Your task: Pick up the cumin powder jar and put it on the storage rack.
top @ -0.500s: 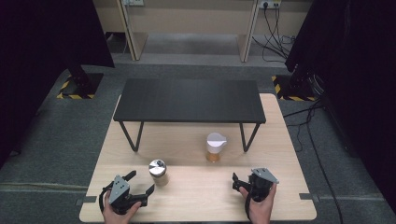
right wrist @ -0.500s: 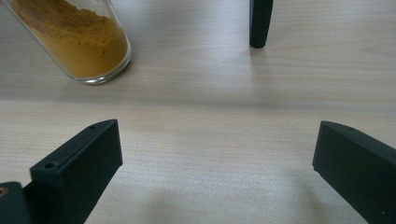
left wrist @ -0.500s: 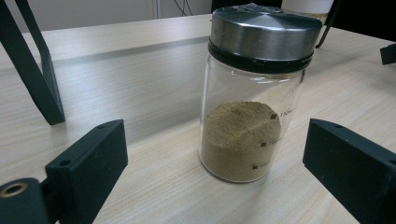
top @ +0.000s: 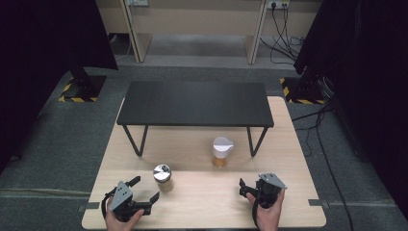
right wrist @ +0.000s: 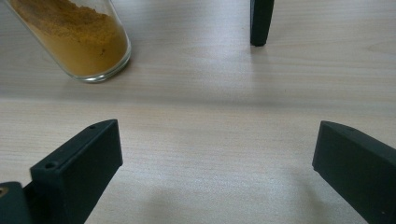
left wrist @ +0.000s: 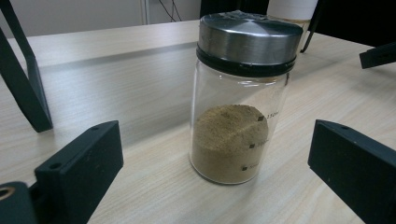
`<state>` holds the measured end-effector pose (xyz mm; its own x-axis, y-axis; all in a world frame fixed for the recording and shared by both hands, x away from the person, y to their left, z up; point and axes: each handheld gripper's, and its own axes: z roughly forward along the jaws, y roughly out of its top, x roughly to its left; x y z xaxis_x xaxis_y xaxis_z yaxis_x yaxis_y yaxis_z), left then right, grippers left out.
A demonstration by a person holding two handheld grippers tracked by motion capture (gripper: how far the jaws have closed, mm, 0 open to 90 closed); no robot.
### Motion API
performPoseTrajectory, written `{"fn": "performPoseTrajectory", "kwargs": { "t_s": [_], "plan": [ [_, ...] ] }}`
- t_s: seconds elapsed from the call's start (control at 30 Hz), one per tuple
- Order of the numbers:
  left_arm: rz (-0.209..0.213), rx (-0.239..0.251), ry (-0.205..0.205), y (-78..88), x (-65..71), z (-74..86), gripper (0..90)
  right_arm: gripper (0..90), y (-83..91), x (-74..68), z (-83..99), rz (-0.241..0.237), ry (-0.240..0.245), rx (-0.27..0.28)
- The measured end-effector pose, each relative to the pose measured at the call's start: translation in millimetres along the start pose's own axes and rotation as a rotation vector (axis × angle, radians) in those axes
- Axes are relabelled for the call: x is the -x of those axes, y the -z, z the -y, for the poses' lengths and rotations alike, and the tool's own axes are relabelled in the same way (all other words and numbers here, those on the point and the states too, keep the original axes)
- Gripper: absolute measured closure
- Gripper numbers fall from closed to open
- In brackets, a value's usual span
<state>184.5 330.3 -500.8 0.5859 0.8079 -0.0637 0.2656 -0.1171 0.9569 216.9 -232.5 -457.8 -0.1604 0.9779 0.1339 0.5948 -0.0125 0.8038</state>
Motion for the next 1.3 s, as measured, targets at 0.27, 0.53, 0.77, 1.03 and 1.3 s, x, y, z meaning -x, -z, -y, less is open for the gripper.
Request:
{"fn": "performPoseTrajectory", "kwargs": {
  "t_s": [0.27,0.53,0.77,1.03,1.3],
  "plan": [
    [0.010,-0.007,-0.015,-7.3,3.7,-2.9,1.1,1.5,-0.1,-0.7,-0.3,0.002,0.001,-0.002],
    [0.002,-0.019,-0.024,-15.9,7.6,-7.2,1.1,1.5,-0.2,-1.5,-0.5,-0.003,0.004,-0.005],
    [0.007,-0.033,-0.038,-21.5,8.5,-10.9,1.2,1.5,-0.2,-1.3,-0.4,-0.003,0.002,-0.005],
    [0.016,-0.052,-0.059,-33.2,10.8,-17.0,1.9,1.5,-0.7,-1.5,-1.5,-0.003,0.004,-0.011],
    [0.012,-0.072,-0.058,-46.2,11.1,-23.7,6.6,1.5,-0.9,-0.8,-1.8,-0.007,0.002,-0.012]
  ]
}}
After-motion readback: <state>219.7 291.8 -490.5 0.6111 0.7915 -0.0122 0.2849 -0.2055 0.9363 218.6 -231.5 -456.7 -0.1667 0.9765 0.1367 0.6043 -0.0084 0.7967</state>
